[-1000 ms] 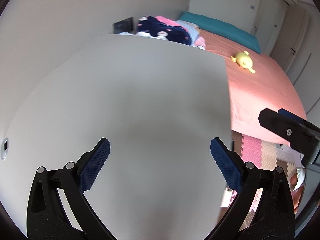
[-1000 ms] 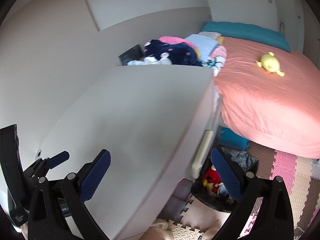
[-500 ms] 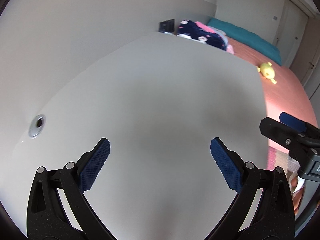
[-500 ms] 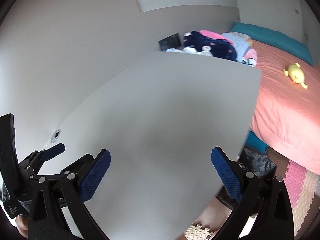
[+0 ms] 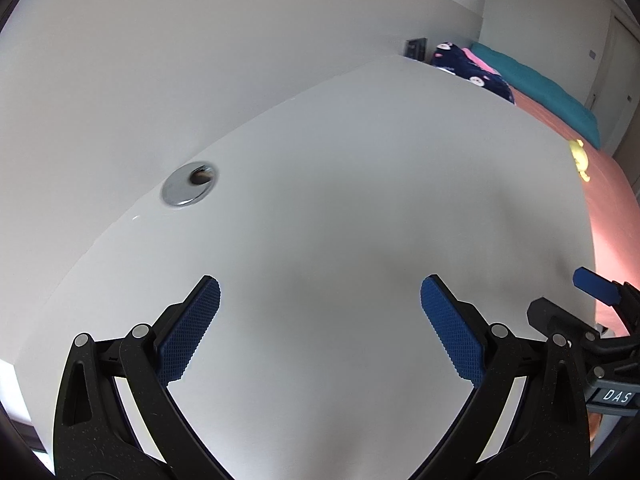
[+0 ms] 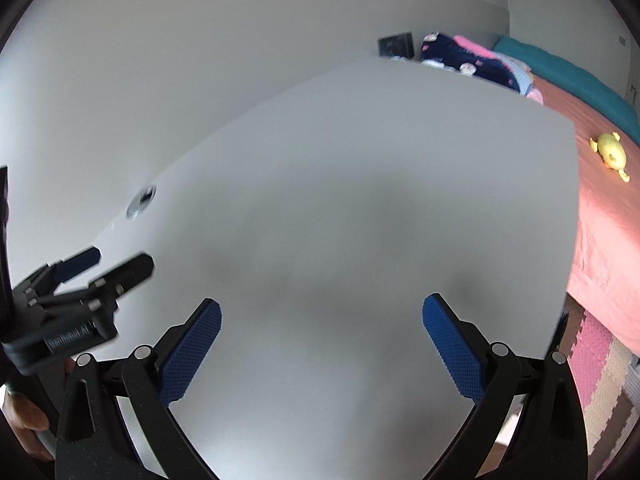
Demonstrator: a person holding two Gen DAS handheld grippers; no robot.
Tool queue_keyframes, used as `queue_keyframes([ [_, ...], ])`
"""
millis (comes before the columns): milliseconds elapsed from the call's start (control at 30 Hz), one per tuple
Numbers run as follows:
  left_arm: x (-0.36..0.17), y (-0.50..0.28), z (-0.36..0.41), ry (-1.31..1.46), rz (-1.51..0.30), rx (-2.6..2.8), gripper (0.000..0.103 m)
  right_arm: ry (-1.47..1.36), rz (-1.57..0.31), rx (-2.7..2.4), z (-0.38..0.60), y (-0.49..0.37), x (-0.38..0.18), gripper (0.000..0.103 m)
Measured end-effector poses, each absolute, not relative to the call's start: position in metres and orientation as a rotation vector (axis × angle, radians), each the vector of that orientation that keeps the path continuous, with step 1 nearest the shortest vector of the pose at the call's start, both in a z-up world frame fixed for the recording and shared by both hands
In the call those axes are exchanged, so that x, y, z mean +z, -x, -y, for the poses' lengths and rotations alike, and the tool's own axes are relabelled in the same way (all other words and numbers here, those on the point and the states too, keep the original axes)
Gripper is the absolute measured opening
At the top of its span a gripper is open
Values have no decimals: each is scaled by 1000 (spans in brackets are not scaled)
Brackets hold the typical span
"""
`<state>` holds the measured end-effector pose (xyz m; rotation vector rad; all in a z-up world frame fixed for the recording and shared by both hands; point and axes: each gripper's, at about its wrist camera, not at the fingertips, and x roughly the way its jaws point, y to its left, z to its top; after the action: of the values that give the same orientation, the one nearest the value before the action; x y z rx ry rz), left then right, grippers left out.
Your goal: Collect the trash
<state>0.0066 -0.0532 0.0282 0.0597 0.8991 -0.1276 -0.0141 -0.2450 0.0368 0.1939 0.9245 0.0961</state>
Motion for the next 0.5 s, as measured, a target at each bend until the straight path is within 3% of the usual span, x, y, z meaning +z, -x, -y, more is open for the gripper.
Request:
queue_keyframes([
  [500, -14, 6, 11, -69, -944, -65, 97, -94, -945, 36, 189, 15, 7, 100],
])
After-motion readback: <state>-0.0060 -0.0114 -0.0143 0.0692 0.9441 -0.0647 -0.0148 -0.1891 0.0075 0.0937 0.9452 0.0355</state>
